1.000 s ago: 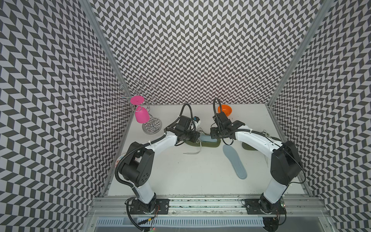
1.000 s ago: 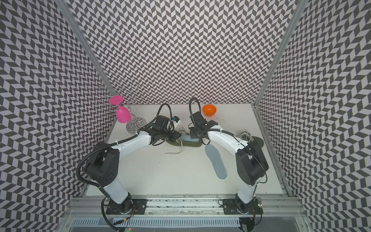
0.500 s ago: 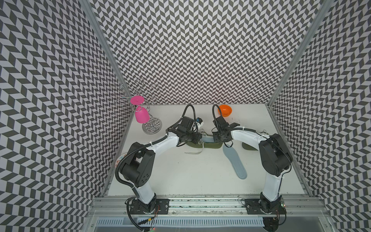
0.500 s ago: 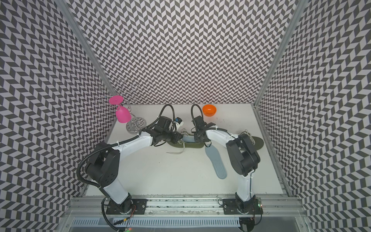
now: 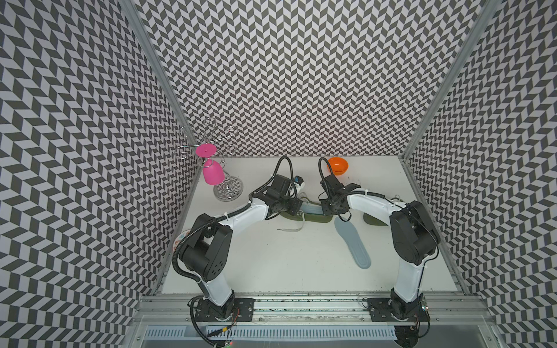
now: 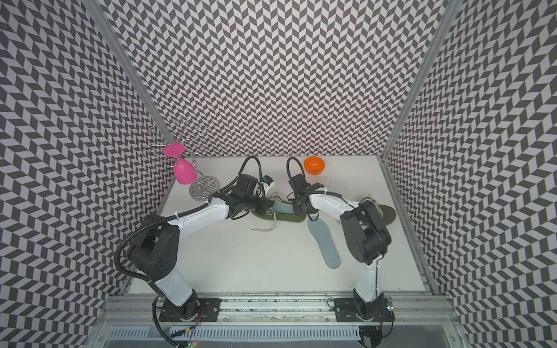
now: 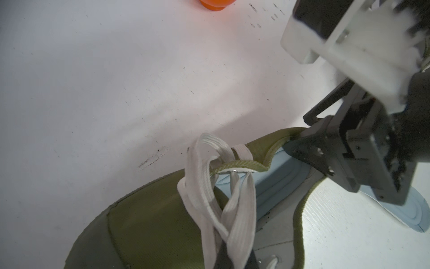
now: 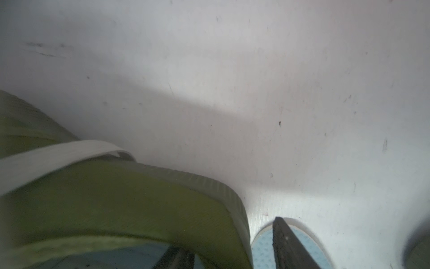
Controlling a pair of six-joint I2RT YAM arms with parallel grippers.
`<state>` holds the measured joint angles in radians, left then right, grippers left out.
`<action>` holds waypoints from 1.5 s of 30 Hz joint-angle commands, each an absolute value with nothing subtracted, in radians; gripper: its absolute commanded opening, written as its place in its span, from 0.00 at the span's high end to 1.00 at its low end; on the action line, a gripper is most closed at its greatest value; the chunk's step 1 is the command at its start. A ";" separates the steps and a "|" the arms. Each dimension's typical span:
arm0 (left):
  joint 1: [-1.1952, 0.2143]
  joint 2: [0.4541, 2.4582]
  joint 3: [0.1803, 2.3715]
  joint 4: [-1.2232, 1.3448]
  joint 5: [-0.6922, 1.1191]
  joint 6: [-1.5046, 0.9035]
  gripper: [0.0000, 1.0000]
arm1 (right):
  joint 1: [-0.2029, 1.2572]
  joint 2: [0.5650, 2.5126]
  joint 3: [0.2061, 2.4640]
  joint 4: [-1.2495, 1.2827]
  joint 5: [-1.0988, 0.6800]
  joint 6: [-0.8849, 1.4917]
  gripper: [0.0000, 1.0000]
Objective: Insert the insole into the shoe
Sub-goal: Insert the insole into the shoe, then move the shoe to the center of the board.
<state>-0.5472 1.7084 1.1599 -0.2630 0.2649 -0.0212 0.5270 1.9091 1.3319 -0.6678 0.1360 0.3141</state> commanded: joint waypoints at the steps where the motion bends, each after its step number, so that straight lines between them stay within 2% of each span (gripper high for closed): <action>1: -0.529 1.640 1.177 -0.197 0.223 -0.041 1.00 | 0.522 1.907 1.246 -0.673 0.183 0.317 0.47; 6: -0.518 1.648 1.178 -0.190 0.143 -0.052 1.00 | 0.525 1.859 1.231 -0.679 0.126 0.331 0.50; 13: -0.515 1.695 1.207 -0.166 0.064 -0.047 1.00 | 0.529 1.763 1.320 -0.645 -0.122 0.383 0.58; 19: -0.514 1.819 1.323 -0.171 -0.041 -0.001 1.00 | 0.555 1.773 1.166 -0.295 -0.472 0.604 0.70; 23: -0.501 1.892 1.378 -0.129 -0.091 0.052 0.97 | 0.590 1.819 1.099 -0.090 -0.655 0.735 0.68; 33: -0.464 2.101 1.587 -0.079 -0.235 0.466 0.95 | 0.548 1.674 1.119 -0.174 -0.638 0.692 0.61; 37: -0.481 2.187 1.635 -0.001 -0.391 0.699 0.93 | 0.518 1.629 1.108 -0.237 -0.592 0.642 0.60; 41: -0.472 2.290 1.742 0.004 -0.469 0.830 0.89 | 0.512 1.615 1.130 -0.335 -0.570 0.566 0.59; 43: -0.464 2.315 1.793 -0.011 -0.460 0.830 0.85 | 0.512 1.599 1.126 -0.360 -0.549 0.544 0.58; 45: -0.457 2.311 1.806 -0.002 -0.427 0.813 0.74 | 0.510 1.585 1.116 -0.366 -0.535 0.541 0.57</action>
